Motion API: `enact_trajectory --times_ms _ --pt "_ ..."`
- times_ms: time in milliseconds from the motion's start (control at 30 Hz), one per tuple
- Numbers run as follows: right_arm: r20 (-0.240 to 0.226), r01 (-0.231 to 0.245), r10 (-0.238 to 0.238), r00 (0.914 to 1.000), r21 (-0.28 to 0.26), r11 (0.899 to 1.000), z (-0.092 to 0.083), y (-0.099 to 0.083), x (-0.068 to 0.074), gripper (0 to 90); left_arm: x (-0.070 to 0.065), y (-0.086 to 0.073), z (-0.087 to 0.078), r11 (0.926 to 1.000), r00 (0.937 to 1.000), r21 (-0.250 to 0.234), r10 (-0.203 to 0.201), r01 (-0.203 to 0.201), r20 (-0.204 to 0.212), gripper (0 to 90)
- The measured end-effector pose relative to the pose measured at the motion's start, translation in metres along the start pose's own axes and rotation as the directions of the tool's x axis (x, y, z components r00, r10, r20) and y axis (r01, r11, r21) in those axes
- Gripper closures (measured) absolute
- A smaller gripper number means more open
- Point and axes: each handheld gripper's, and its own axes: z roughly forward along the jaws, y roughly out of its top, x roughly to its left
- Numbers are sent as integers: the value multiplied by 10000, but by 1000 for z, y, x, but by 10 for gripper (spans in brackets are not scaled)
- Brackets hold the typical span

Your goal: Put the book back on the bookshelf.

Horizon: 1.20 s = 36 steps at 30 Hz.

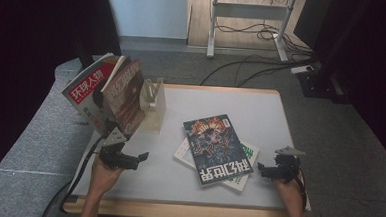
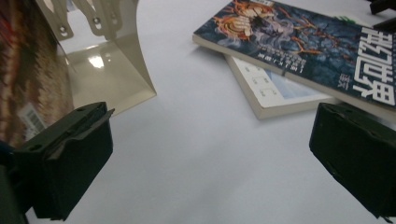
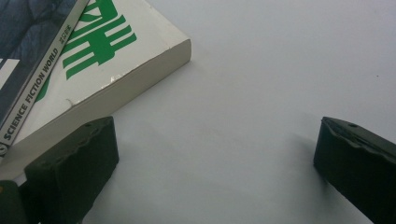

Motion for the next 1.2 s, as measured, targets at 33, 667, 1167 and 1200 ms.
enact_trajectory --times_ms 33,667,1167,1200 --pt "0 3 -3 10000 1 10000 0 0 0 0 0 -1 1 10000 10000 30 -12 12 25 0" --pt "-1 4 -4 10000 3 10000 0 0 0 0 -6 -34 44 9896 9996 1410 296 -296 21 0" --pt "-29 -13 13 10000 27 10000 0 0 0 0 -7 -45 61 9685 9993 2464 377 -357 -34 0" --pt "-28 -12 12 10000 32 10000 0 0 0 0 -7 -45 61 9686 9993 2461 364 -345 -31 0"
